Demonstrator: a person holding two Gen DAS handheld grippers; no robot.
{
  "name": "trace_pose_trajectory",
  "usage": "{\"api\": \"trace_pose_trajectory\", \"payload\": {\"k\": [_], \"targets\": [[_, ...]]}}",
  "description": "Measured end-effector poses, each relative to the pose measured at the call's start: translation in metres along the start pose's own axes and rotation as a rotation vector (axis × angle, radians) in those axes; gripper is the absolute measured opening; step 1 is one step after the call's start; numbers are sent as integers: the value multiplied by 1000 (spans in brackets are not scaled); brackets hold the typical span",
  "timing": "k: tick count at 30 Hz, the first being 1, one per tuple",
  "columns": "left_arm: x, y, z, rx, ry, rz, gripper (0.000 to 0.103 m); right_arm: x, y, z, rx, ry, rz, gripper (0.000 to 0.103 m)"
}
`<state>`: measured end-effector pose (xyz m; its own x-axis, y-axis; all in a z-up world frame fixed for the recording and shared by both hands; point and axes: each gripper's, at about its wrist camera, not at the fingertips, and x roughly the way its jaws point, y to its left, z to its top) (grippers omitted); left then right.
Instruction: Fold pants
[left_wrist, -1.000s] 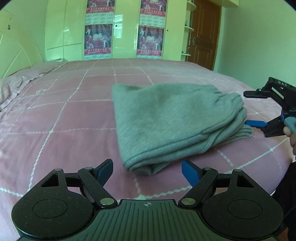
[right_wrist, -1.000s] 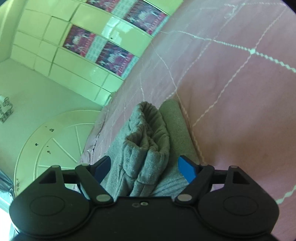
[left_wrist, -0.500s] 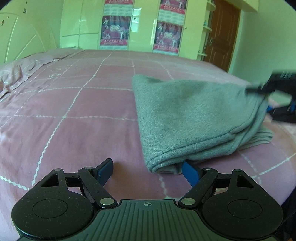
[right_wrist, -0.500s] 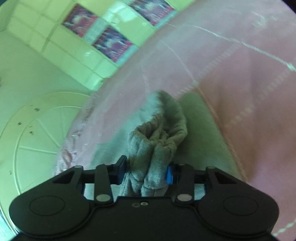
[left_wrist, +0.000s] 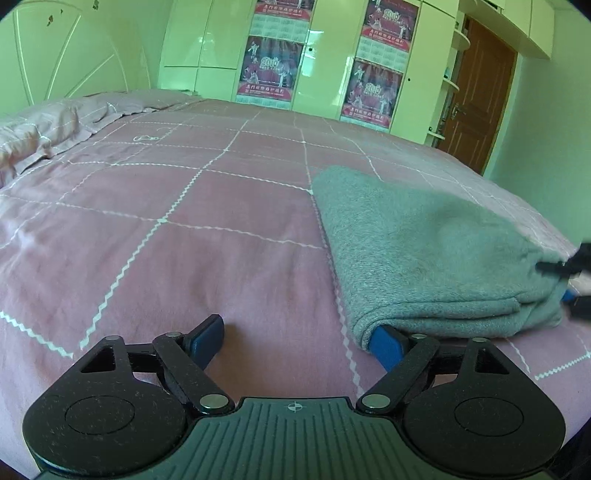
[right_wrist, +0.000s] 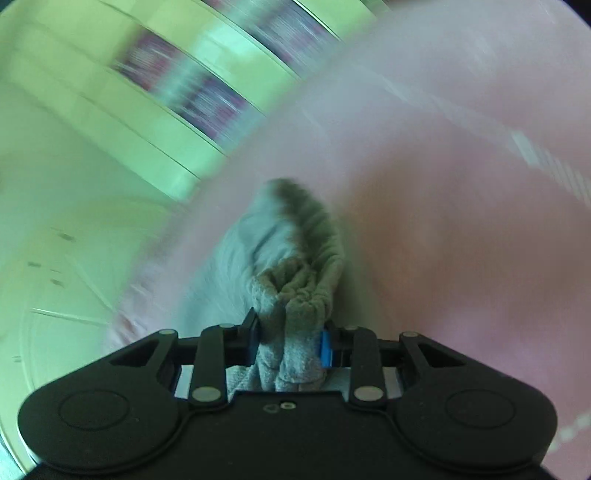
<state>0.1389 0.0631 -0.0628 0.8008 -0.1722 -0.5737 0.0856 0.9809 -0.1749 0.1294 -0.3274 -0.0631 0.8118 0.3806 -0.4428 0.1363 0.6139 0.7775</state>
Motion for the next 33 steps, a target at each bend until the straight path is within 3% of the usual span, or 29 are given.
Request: {"api": "trace_pose_trajectory", "payload": {"k": [5, 8, 9, 12, 15, 16, 18, 19, 21, 24, 33], "targets": [[-6, -3, 1, 3, -37, 4, 85, -2, 10, -1, -44, -22, 5, 27], [-11, -4, 1, -1, -83, -30, 85, -4, 16, -2, -73, -32, 3, 27], [-7, -2, 1, -9, -67, -7, 85, -5, 19, -2, -87, -35, 2, 27], [-1, 9, -2, -92, -45, -22, 86, -22, 27, -4, -112, -64, 66, 24], [-1, 5, -2, -66, -53, -14, 86, -33, 38, 1, -130, -121, 118, 23], [0, 5, -3, -64, -52, -16, 86, -29, 36, 0, -157, -117, 72, 23], [1, 5, -3, -58, -49, -15, 87, -9, 10, -2, -77, -15, -55, 24], [2, 4, -4, -48, -46, -13, 88, -9, -7, -4, -7, -24, -10, 23], [2, 2, -4, -39, -44, -6, 88, -15, -13, -7, 3, -40, 26, 23], [2, 3, -5, -46, -42, -6, 88, -17, -3, -9, -52, -39, 2, 26], [2, 3, -5, -55, -44, -6, 89, -14, 14, -1, -39, -32, -17, 25]]}}
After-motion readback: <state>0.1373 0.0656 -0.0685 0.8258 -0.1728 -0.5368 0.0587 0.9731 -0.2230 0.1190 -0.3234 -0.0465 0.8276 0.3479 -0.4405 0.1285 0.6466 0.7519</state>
